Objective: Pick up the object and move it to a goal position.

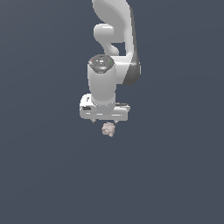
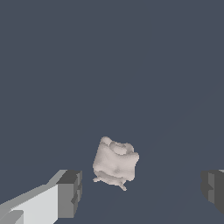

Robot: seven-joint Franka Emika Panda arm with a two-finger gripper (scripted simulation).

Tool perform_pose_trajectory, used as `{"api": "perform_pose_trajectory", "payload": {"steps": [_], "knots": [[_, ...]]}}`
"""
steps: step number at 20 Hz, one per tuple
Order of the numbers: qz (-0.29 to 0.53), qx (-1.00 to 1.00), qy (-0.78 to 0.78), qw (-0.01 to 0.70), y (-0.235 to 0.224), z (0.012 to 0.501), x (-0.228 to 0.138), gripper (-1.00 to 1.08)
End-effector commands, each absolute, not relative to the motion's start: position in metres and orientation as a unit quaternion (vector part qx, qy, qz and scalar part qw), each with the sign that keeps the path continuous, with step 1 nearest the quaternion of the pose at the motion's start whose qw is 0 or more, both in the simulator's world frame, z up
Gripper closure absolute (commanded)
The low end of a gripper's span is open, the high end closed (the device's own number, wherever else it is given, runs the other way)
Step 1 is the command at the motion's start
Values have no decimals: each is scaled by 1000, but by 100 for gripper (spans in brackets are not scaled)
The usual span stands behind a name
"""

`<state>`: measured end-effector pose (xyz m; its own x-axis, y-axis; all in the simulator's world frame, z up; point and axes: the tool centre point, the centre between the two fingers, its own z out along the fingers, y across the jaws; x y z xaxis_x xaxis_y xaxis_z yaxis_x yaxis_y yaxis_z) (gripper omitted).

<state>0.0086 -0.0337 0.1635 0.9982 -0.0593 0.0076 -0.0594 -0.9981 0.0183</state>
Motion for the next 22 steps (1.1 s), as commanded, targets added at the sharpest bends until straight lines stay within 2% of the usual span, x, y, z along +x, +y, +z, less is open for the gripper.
{"api": "perform_pose_trajectory", "payload": {"steps": [1,11,22], "knots": [[4,1000,-30,9,-34,164,9,-92],[-8,1000,-24,3,-15,162,2,-92],[-6,999,-54,2,-15,147,-3,-92]]}}
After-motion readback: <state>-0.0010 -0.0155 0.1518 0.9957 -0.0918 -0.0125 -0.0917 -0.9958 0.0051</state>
